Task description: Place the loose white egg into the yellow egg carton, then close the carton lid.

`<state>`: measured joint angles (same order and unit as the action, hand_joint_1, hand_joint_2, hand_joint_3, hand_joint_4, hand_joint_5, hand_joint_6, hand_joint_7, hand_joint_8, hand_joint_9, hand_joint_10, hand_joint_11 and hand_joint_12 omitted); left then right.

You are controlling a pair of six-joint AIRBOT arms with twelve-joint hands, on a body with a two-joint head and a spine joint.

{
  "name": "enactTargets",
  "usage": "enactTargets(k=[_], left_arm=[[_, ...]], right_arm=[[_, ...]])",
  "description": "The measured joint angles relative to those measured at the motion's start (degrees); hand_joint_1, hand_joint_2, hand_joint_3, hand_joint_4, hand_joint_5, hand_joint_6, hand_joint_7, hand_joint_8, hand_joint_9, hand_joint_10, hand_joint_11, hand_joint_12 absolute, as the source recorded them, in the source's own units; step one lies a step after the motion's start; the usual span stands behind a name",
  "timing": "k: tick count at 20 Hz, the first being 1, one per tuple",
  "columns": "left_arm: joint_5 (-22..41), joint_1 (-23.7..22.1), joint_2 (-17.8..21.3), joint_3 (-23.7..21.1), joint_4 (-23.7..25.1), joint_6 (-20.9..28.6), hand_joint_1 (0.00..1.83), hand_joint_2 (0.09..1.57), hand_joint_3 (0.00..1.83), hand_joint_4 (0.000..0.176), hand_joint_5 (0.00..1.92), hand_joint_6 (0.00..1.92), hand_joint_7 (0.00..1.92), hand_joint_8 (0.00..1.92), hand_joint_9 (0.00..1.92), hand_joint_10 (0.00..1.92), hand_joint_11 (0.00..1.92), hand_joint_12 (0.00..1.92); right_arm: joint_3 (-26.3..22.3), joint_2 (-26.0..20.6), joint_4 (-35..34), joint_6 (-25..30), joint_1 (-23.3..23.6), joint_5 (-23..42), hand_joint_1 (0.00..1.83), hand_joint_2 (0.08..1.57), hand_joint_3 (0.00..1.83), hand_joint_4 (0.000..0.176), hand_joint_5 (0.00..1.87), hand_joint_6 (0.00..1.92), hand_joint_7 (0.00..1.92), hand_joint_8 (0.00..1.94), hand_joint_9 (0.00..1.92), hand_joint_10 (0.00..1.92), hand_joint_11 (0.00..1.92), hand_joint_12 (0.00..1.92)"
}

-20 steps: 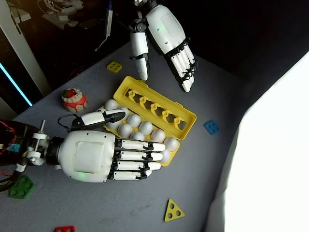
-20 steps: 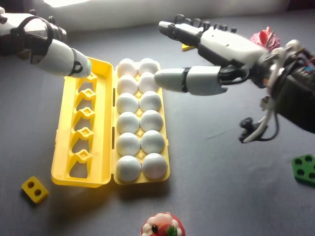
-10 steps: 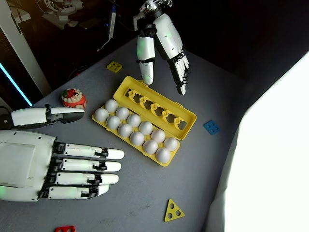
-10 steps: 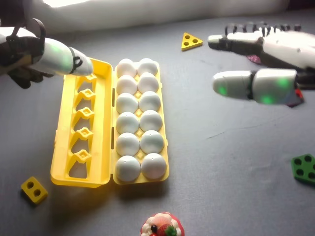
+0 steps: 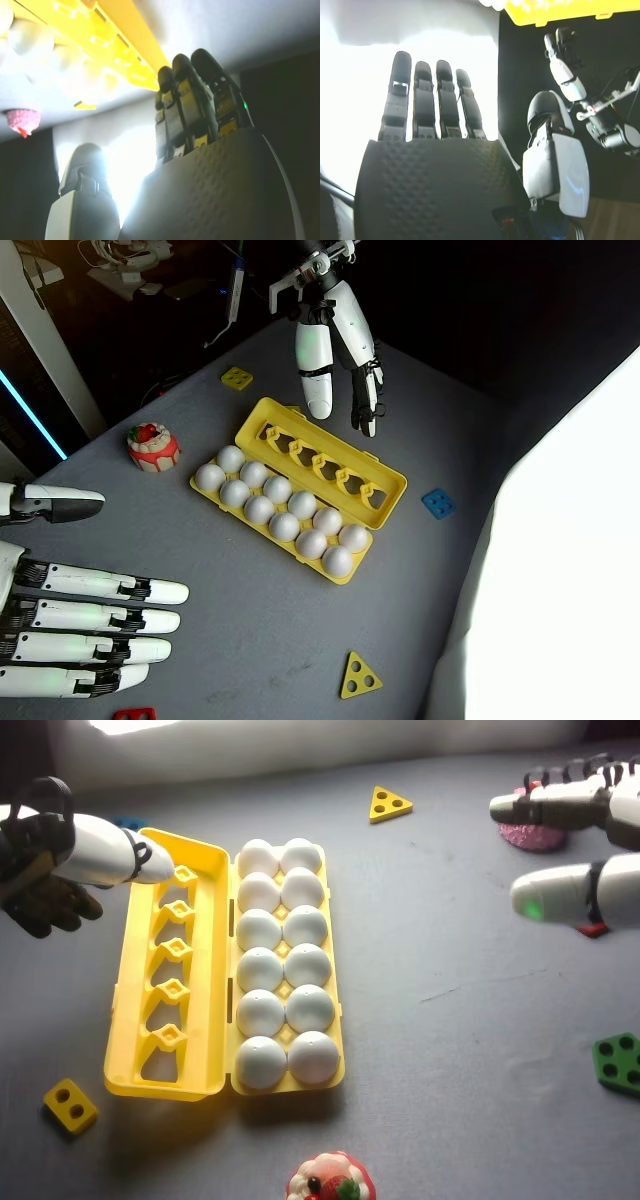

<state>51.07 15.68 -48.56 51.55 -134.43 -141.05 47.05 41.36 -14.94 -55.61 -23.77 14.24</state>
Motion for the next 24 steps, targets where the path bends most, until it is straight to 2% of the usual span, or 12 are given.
enactTargets(k=[1, 4, 7, 9, 14, 16, 18, 21, 24], left_arm=[[-0.1, 0.6, -0.2, 0.3, -0.1, 0.9, 0.1, 1.24, 0.0, 0.007, 0.33, 0.01, 0.5, 0.01, 0.46, 0.02, 0.0, 1.22], [-1.3, 1.8, -1.3, 1.3, 0.0, 1.9, 0.11, 1.25, 0.01, 0.0, 0.33, 0.01, 0.48, 0.0, 0.45, 0.01, 0.0, 1.23], [-2.5, 3.1, -2.4, 2.1, 0.3, 3.6, 0.07, 1.25, 0.0, 0.0, 0.33, 0.0, 0.46, 0.0, 0.42, 0.0, 0.0, 1.24], [-2.9, 4.1, -2.8, 2.7, 0.7, 4.9, 0.15, 1.24, 0.0, 0.0, 0.33, 0.0, 0.47, 0.0, 0.45, 0.01, 0.0, 1.28], [-3.4, 6.3, -2.8, 3.2, 1.3, 8.4, 0.13, 1.24, 0.0, 0.0, 0.32, 0.0, 0.47, 0.01, 0.44, 0.01, 0.0, 1.27], [-3.4, 6.4, -2.8, 3.4, 1.1, 8.7, 0.12, 1.24, 0.0, 0.0, 0.31, 0.0, 0.45, 0.0, 0.42, 0.0, 0.0, 1.25], [-3.2, 5.4, -2.8, 3.6, 0.9, 8.7, 0.14, 1.24, 0.0, 0.002, 0.33, 0.01, 0.47, 0.01, 0.44, 0.01, 0.0, 1.27], [-2.6, 3.9, -2.8, 3.8, 1.4, 8.7, 0.16, 1.24, 0.0, 0.0, 0.33, 0.01, 0.47, 0.01, 0.43, 0.01, 0.0, 1.26], [-1.0, 3.2, -2.8, 3.9, 0.5, 8.7, 0.14, 1.24, 0.0, 0.006, 0.33, 0.0, 0.47, 0.0, 0.43, 0.01, 0.0, 1.27]], right_arm=[[-1.0, -0.6, 2.2, 0.0, -0.5, 0.1, 0.09, 1.2, 0.0, 0.0, 0.17, 0.0, 0.18, 0.0, 0.14, 0.0, 0.0, 0.73], [-2.8, -0.8, 3.2, -2.8, -1.5, 2.0, 0.04, 1.2, 0.0, 0.0, 0.16, 0.0, 0.15, 0.0, 0.12, 0.0, 0.0, 0.76], [-3.1, -0.9, 3.0, -1.2, -1.4, 4.9, 0.05, 1.21, 0.0, 0.0, 0.16, 0.0, 0.15, 0.0, 0.13, 0.0, 0.0, 0.78], [-3.2, -0.5, 3.0, -0.7, -1.4, 5.0, 0.07, 1.21, 0.0, 0.0, 0.18, 0.01, 0.19, 0.01, 0.16, 0.01, 0.0, 0.82], [-3.4, 0.3, 3.0, -0.6, -1.4, 5.0, 0.07, 1.21, 0.0, 0.0, 0.18, 0.01, 0.19, 0.0, 0.15, 0.01, 0.0, 0.79], [-3.4, 0.3, 2.9, -0.6, -1.4, 5.2, 0.07, 1.21, 0.0, 0.0, 0.19, 0.01, 0.19, 0.0, 0.15, 0.01, 0.0, 0.79], [-3.4, 0.3, 2.8, -0.6, -1.4, 5.5, 0.1, 1.2, 0.0, 0.0, 0.18, 0.0, 0.18, 0.0, 0.17, 0.02, 0.0, 0.95], [-3.4, 0.4, 2.8, -0.6, -1.4, 5.7, 0.14, 1.19, 0.0, 0.0, 0.2, 0.01, 0.23, 0.01, 0.18, 0.02, 0.0, 0.93], [-3.4, 0.4, 2.7, -0.6, -1.4, 5.8, 0.12, 1.2, 0.0, 0.0, 0.18, 0.0, 0.21, 0.0, 0.16, 0.01, 0.0, 0.8]])
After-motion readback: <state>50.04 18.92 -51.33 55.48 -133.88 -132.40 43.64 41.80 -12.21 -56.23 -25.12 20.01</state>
